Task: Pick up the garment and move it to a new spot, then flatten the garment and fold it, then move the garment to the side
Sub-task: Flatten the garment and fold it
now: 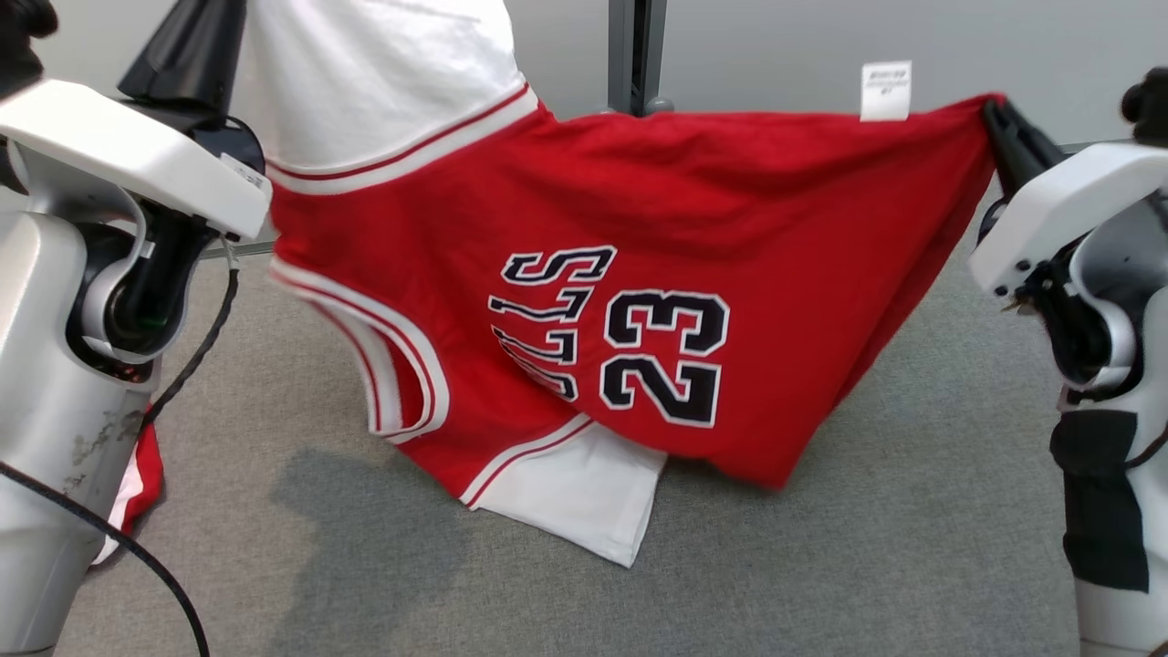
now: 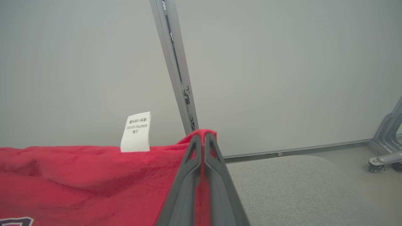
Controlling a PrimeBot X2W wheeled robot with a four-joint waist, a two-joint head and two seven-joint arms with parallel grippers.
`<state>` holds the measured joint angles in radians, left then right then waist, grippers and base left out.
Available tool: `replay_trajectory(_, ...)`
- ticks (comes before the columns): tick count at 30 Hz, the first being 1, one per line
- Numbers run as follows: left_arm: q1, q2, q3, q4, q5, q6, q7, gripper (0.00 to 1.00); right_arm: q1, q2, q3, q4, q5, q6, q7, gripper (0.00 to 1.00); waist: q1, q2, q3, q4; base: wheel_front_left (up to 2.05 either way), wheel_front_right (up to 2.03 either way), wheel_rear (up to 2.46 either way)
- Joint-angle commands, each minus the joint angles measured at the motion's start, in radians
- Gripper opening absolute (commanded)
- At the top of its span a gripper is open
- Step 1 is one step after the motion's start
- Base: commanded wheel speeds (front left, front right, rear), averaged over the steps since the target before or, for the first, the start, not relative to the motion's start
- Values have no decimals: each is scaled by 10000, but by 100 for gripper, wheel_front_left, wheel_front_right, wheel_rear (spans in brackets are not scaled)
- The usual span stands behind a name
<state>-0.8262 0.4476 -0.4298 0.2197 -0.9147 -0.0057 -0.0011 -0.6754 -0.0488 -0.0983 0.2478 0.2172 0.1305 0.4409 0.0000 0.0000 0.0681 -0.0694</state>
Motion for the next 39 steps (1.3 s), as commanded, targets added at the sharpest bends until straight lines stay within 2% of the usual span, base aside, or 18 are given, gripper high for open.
replay_trajectory(1, -37, 23, 90, -133, 43, 97, -85, 0, -175, -34, -1, -127, 52, 6, -31, 0, 0, 0, 30, -15, 0, 0, 0)
replay_trajectory(5, -351, 162, 430, -570, 174, 295, -443, 0, -673, -42, -86, -374, -62, 6, -172, 0, 0, 0, 324, -52, 0, 0, 0)
replay_trajectory(9, -921, 48, 748, -454, 220, 442, -826, 0, -1345, -40, -180, -186, -91, 6, -492, 0, 0, 0, 819, -83, 0, 0, 0)
replay_trajectory(13, -1642, -250, 1068, 159, -365, 627, -436, 0, -2122, -31, -13, 756, 445, 6, -310, 0, 0, 0, 1657, -163, 0, 0, 0)
replay_trajectory(17, -2704, -165, 798, 837, 88, 564, -238, 0, -3316, -45, 374, 1946, 318, 6, -532, 0, 0, 0, 2661, -277, 0, 0, 0)
replay_trajectory(19, -3420, -206, 784, 1126, 327, 512, -427, 0, -4079, -52, 494, 2492, 137, 6, -942, 0, 0, 0, 3159, -316, 0, 0, 0)
replay_trajectory(21, -4128, -534, 1053, 1412, 174, 468, -884, 0, -4892, -42, 488, 2986, -217, 6, -1615, 0, 0, 0, 3595, -329, 0, 0, 0)
replay_trajectory(22, -4128, -534, 1053, 1412, 174, 468, -884, 0, -4892, -42, 488, 2986, -217, 6, -1615, 0, 0, 0, 3595, -329, 0, 0, 0)
replay_trajectory(26, -5567, -758, 825, 1853, 896, 45, -1797, 0, -6341, -36, 273, 3728, -954, 6, -2996, 0, 0, 0, 4312, -228, 0, 0, 0)
replay_trajectory(31, -6872, -1029, 1121, 1923, 1737, -532, -2595, 0, -7743, -43, -195, 4284, -1769, 6, -4889, 0, 0, 0, 4680, -154, 0, 0, 0)
replay_trajectory(35, -7150, -1418, 2353, 856, 2656, -905, -2637, 0, -8232, -39, -516, 4637, -2308, 6, -6212, 0, 0, 0, 4793, -160, 0, 0, 0)
replay_trajectory(39, -6166, -2121, 3247, 369, 2976, -1187, -2623, 0, -7981, -37, -527, 5334, -2801, 6, -6686, 0, 0, 0, 4789, -92, 0, 0, 0)
